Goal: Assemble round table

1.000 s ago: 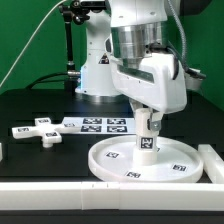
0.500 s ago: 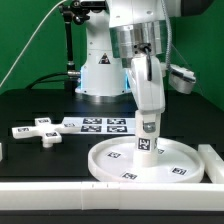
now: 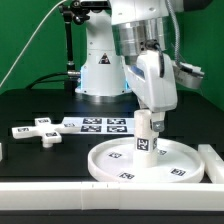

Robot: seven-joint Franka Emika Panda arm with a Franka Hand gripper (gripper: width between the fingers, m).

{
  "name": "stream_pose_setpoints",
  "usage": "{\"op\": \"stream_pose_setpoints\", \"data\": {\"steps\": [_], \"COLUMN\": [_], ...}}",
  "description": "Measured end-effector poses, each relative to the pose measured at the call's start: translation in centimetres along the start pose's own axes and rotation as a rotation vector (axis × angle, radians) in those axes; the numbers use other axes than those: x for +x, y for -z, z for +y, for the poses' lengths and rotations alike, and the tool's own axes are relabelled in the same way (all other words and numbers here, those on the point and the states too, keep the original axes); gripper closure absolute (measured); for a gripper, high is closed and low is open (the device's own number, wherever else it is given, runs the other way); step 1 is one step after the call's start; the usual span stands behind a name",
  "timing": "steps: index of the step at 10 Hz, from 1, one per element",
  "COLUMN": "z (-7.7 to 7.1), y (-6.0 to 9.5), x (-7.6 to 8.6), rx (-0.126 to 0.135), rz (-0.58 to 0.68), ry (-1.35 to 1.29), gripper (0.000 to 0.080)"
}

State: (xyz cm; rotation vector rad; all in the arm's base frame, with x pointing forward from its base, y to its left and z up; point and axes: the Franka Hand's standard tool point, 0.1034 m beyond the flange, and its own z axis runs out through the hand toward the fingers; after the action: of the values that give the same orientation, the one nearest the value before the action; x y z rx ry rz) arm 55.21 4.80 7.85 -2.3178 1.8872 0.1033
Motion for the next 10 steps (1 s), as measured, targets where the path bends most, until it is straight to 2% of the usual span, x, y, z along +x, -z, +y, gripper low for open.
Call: {"op": "stream_pose_setpoints", "data": {"steps": [4,6,7,8,9,10], "z": [0.1,0.1,0.0,0.1,0.4,0.2], "y": [-0.1,0.2,0.7,1.5,3.1,4.3], "x": [0.0,-0.1,0.0,0.2,1.2,2.3], "rx": [-0.003,-0.024,-0.017,-0.023,-0.029,-0.023], "rz": [0.000,0.009,0.010,-0.010,-0.040,-0.044], "ry": [0.313,0.566,0.614,0.698,0.754,0.766], "gripper": [0.0150,0.0150,0.0150,0.0150,0.0150,0.0150]}}
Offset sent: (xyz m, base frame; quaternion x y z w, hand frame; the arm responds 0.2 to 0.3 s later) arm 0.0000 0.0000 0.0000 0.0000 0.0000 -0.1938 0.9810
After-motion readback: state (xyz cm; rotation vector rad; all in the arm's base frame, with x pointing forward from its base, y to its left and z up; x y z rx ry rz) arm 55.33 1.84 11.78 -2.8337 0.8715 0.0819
